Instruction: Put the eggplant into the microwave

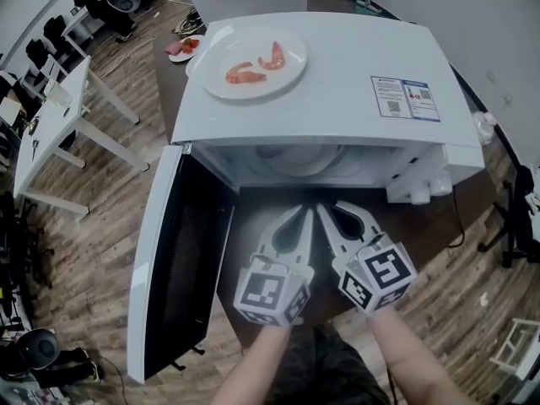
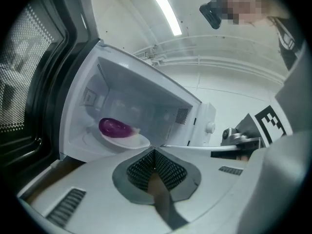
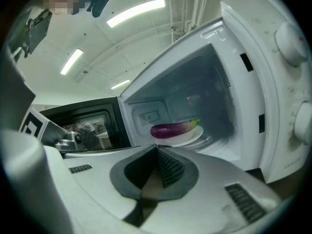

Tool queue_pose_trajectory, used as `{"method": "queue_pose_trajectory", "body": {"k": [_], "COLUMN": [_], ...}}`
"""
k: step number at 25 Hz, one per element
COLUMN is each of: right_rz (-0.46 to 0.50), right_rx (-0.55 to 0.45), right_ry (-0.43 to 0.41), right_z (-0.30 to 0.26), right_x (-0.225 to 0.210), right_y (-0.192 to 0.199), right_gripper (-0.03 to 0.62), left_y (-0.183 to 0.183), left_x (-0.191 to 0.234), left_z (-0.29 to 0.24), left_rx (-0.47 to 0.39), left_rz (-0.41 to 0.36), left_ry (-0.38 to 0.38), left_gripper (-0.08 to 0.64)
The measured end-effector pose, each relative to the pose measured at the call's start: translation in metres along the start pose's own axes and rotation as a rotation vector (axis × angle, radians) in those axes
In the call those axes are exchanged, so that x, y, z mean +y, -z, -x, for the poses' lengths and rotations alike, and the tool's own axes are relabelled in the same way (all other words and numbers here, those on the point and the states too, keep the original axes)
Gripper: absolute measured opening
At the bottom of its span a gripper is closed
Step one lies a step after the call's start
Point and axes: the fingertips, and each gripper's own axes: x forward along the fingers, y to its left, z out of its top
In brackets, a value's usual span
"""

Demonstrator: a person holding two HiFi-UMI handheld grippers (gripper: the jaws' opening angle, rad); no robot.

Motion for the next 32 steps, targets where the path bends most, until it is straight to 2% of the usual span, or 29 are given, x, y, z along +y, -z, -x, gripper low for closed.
{"method": "queue_pose_trajectory", "body": {"k": [4,9,13,26,32], "right_rz": [0.013,0.018,0.015,0.054,0.1], "right_rx": [0.009,0.021,0.007,0.019,0.007], "right_ry": [-0.021,-0.063,-0.086,-0.118,-0.124], "right_z": [0.016,0.03,0.041,0.075,0.086], "right_x": [0.01,0.028,0.041,0.074,0.09], "right_y": [0.001,-0.006,-0.016,-0.038,-0.047], "right_gripper": [0.003,0.002,0.002,0.003,0.002], "left_y": [-0.005,-0.015,-0.026,-0.054,-0.063], "left_x": [-0.017,-0.024,-0.031,-0.059,-0.063], "left_z": [0.015,0.03,0.042,0.077,0.089], "left_rx": [0.0,-0.004,-0.004,-0.007,-0.03], "left_rz": [-0.041,-0.015,-0.026,-0.074,-0.079], "left_ry": [0.012,0.016,0.027,0.053,0.029], "left_gripper": [0.002,0.002,0.0,0.002,0.0]}}
